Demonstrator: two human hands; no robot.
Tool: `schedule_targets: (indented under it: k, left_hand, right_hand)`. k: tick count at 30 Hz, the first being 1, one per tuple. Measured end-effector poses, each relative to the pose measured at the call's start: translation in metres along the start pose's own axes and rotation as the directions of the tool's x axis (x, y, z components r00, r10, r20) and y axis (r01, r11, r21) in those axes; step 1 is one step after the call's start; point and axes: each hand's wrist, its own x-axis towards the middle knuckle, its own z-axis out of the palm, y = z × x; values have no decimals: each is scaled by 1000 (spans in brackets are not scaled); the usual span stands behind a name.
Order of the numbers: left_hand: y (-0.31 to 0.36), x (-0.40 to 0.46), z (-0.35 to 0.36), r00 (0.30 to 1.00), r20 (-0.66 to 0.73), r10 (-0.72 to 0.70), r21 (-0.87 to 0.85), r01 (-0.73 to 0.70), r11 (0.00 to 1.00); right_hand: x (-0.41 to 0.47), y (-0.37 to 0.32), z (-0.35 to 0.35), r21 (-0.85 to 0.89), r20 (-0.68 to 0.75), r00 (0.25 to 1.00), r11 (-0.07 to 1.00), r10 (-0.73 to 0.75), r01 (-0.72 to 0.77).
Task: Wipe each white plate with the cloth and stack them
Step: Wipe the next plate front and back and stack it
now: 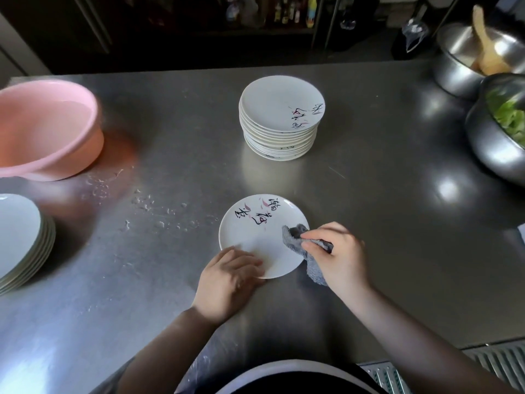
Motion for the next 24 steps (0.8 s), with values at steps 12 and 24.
schedule_targets:
  k: [12,24]
  left_hand:
    - [23,65,-54,825,-333,-456,-331,351,876]
    - [79,135,-150,613,-200,-764,-966,6,258]
  right_hand:
    - [26,-53,-34,187,-130,982,969,-140,163]
    - [70,-145,-72,259,-315,893,876,-321,406]
